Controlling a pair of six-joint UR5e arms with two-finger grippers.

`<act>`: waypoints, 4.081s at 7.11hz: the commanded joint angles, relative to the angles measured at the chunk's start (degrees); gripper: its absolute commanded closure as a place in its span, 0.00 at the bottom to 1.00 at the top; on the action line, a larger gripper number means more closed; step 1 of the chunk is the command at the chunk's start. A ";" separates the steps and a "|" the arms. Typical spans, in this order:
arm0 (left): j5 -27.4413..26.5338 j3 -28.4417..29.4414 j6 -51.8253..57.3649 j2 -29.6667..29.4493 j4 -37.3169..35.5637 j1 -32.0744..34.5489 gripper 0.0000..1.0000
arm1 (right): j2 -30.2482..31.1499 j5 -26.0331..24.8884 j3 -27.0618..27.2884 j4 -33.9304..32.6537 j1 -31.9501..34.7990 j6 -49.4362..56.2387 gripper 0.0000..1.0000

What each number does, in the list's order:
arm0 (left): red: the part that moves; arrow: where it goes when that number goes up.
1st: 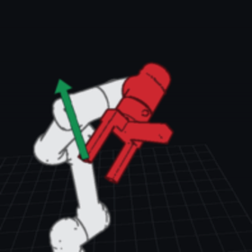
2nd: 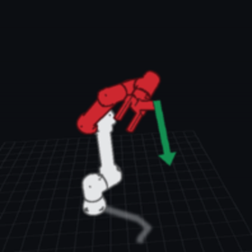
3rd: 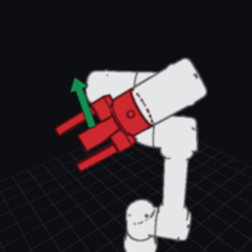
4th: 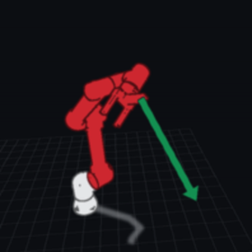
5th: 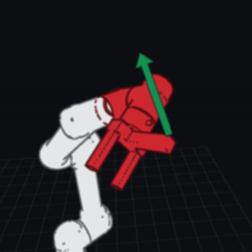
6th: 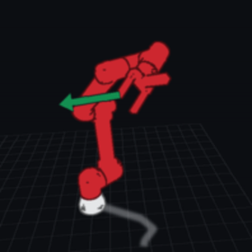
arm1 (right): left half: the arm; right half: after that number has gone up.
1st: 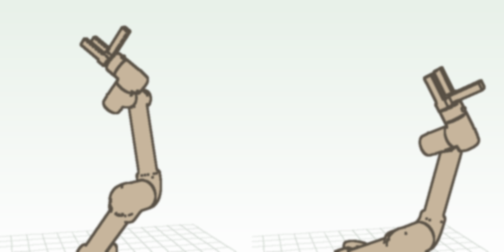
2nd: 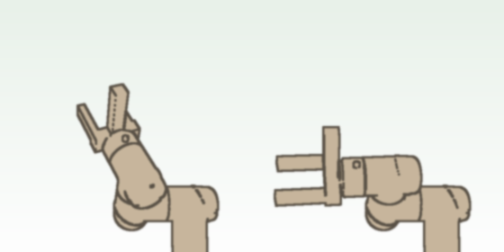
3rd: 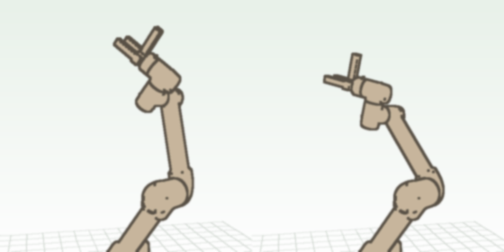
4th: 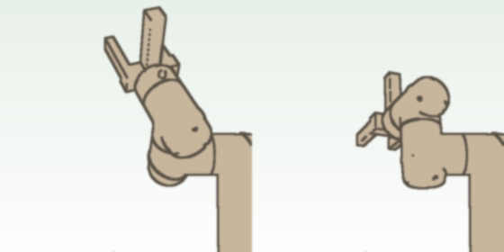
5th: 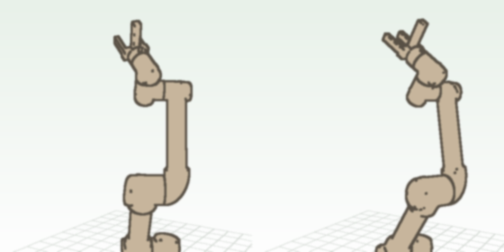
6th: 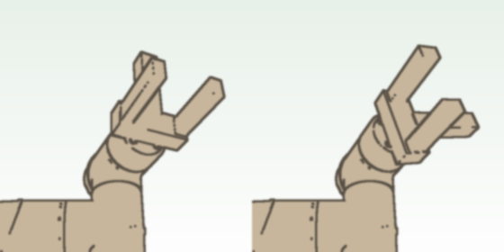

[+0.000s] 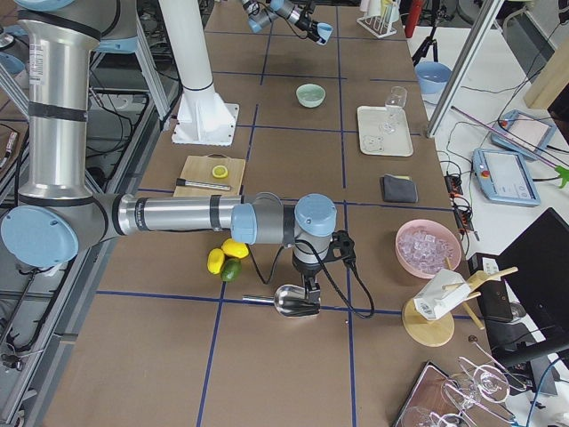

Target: Pour ice into bowl

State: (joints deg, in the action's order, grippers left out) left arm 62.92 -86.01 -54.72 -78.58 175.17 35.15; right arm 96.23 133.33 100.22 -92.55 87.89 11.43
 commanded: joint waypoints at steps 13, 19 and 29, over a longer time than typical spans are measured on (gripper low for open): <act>-7.11 7.97 -5.40 -3.60 3.95 -3.95 0.01 | 0.01 0.00 0.24 0.00 0.00 0.00 0.00; -1.25 5.87 2.15 -1.33 7.37 -3.17 0.00 | 0.01 0.00 0.32 0.00 0.00 0.00 0.00; 35.01 -2.83 22.69 -1.31 -0.30 26.14 0.00 | 0.27 -0.09 1.29 0.00 0.00 -0.96 0.00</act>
State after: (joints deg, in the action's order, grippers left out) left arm 90.72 -87.26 -35.35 -79.64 178.99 56.49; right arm 96.40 133.31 100.99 -92.55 87.89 11.13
